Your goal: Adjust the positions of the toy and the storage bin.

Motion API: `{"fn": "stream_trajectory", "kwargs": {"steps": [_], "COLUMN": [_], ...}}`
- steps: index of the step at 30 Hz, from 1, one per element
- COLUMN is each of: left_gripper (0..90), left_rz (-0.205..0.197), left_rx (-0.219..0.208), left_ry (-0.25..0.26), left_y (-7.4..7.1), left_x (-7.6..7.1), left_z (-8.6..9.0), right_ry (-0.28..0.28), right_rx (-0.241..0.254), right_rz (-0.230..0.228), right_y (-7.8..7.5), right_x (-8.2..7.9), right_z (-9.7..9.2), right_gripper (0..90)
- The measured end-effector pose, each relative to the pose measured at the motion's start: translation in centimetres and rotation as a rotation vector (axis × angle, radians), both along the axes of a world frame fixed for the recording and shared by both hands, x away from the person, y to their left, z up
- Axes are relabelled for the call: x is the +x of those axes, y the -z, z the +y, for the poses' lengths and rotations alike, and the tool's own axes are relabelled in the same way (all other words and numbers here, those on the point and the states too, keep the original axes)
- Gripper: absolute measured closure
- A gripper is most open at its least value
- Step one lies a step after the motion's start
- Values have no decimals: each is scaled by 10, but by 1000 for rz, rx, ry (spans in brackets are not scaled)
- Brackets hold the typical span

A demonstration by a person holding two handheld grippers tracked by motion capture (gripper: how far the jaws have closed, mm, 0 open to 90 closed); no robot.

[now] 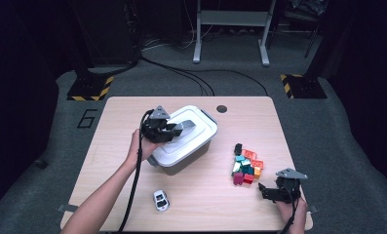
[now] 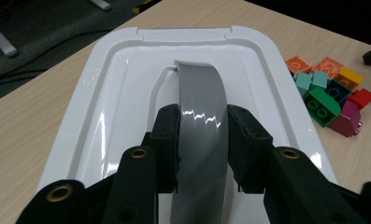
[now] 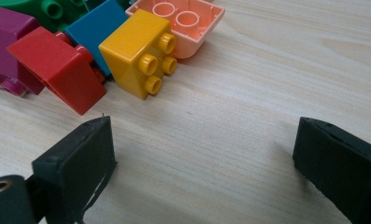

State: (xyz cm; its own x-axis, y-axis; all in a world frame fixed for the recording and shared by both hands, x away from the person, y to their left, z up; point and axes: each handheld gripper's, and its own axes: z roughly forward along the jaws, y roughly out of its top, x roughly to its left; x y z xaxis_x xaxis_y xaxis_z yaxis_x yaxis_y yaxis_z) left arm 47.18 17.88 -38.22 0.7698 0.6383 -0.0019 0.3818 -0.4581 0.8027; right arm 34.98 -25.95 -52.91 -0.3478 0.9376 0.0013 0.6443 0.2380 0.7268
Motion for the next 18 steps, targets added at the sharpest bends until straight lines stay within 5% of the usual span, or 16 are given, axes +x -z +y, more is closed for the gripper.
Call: {"fn": "stream_trajectory", "kwargs": {"steps": [5, 7, 9, 13, 18], "left_gripper": [628, 545, 560, 656, 662], "left_rz": [-16, -30, -39, -45, -33], "left_rx": [38, 105, 124, 109, 101], "left_ry": [-14, -16, -8, 0, -11], "left_y": [-2, 0, 2, 1, 0], "left_x": [-1, 3, 6, 8, 7], "left_z": [-5, -12, -16, -21, -25], "right_ry": [0, 0, 0, 0, 0], "right_rx": [1, 0, 1, 1, 1], "right_rz": [-1, 0, 0, 0, 0], "right_y": [0, 0, 0, 0, 0], "right_x": [0, 0, 0, 0, 0], "right_z": [0, 0, 0, 0, 0], "right_gripper": [46, 46, 47, 47, 48]}}
